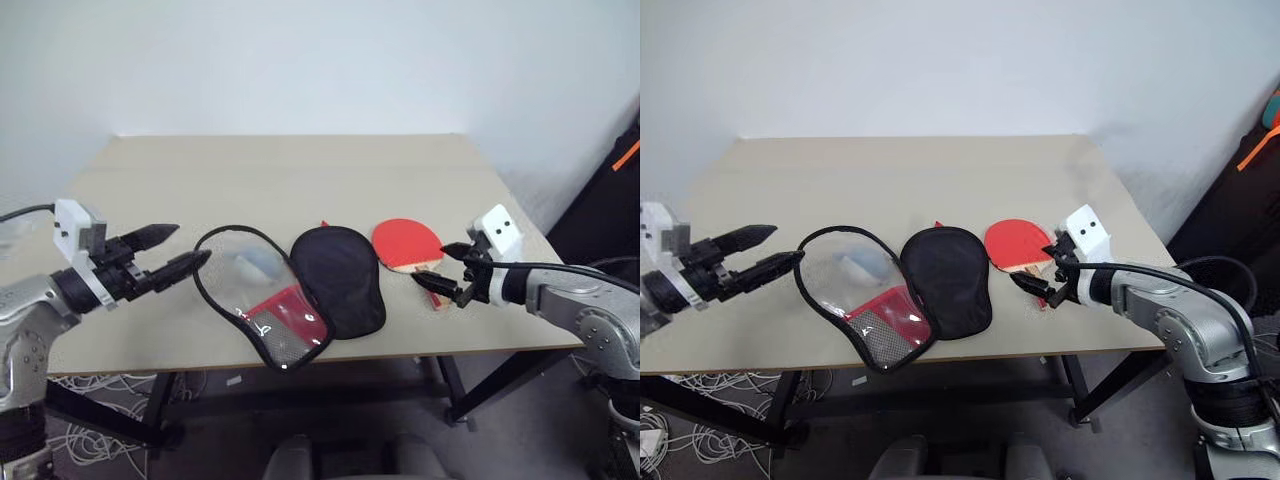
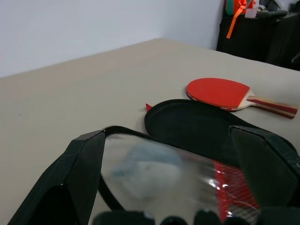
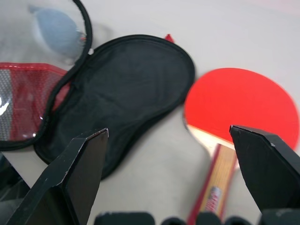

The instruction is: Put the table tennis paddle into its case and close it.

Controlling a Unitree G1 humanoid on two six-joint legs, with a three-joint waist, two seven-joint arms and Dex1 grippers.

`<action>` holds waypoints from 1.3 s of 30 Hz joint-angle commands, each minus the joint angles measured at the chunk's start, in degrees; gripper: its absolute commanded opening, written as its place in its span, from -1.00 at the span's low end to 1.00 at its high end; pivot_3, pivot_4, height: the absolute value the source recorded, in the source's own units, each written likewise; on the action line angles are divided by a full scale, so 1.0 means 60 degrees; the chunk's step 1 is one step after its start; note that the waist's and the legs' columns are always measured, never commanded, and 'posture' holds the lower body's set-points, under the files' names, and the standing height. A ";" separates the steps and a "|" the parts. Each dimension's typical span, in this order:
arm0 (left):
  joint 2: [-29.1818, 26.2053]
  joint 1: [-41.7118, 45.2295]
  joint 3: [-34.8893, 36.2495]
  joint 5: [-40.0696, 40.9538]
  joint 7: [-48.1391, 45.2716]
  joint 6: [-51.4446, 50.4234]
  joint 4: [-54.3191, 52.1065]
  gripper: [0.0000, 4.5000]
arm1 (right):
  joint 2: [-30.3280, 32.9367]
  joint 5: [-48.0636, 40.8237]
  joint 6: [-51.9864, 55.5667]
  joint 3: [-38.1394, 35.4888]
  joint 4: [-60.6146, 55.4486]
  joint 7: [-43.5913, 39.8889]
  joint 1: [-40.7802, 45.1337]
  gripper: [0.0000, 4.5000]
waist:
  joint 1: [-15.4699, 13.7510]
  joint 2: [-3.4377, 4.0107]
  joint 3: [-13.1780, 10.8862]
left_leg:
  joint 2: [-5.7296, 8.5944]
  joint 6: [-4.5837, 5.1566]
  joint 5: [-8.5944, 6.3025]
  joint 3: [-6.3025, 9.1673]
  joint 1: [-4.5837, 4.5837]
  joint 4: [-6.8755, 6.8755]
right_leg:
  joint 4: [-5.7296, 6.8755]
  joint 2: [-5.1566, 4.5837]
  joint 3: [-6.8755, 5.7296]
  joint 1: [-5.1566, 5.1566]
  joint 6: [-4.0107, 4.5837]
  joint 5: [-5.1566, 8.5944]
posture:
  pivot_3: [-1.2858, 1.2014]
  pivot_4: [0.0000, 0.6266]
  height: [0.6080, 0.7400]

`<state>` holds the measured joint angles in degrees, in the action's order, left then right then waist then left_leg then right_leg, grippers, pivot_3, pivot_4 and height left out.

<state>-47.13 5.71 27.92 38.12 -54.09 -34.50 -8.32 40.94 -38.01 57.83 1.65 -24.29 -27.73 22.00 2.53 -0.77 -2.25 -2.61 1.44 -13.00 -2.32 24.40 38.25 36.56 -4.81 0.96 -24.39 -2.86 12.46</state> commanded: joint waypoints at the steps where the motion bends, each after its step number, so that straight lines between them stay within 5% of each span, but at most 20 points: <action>1: 0.0012 0.0009 0.0214 0.0284 0.0309 -0.0154 -0.0531 0.99 | -0.0194 0.0198 -0.0170 0.0044 -0.0067 -0.0103 0.0277 1.00 | -0.0005 -0.0001 0.0000 | 0.0001 0.0000 0.0000 0.0000 0.0000 0.0000 | -0.0001 0.0000 0.0000 0.0001 -0.0006 -0.0006 | 0.03 -1.00 1.00; 21: -0.0108 0.2348 -0.1461 -0.0338 -0.0570 0.0722 0.1511 0.99 | -0.0866 0.0799 0.0507 -0.0750 -0.0123 0.1229 0.0073 1.00 | 0.0000 -0.0003 0.0001 | 0.0007 0.0000 0.0001 0.0005 -0.0002 0.0005 | 0.0001 0.0003 0.0000 0.0008 -0.0014 -0.0008 | 0.03 -1.00 1.00; 32: 0.0018 0.1320 -0.1266 -0.0140 -0.0517 0.0612 0.0404 0.99 | -0.0019 0.0934 0.0526 -0.1037 0.0075 0.0507 -0.0118 1.00 | 0.0001 -0.0001 0.0000 | 0.0007 0.0003 -0.0001 0.0002 -0.0002 0.0005 | -0.0002 0.0000 0.0004 0.0008 -0.0014 -0.0008 | 0.03 -1.00 1.00; 39: 0.0013 0.0898 -0.1095 -0.0125 -0.0554 0.0801 0.0251 0.99 | 0.0134 0.1555 0.0723 -0.0174 0.1237 0.0376 0.0474 1.00 | 0.0001 -0.0002 0.0000 | 0.0008 0.0003 0.0000 0.0001 -0.0004 0.0006 | -0.0002 -0.0001 0.0005 0.0009 0.0002 0.0001 | 0.03 -1.00 1.00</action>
<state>-46.80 10.38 19.49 36.76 -57.54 -30.86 -5.11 41.72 -30.19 62.29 0.15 -17.66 -25.29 22.70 2.54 -0.78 -2.25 -2.57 1.46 -13.01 -2.32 24.38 38.29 36.56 -4.82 0.99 -24.34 -2.84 12.47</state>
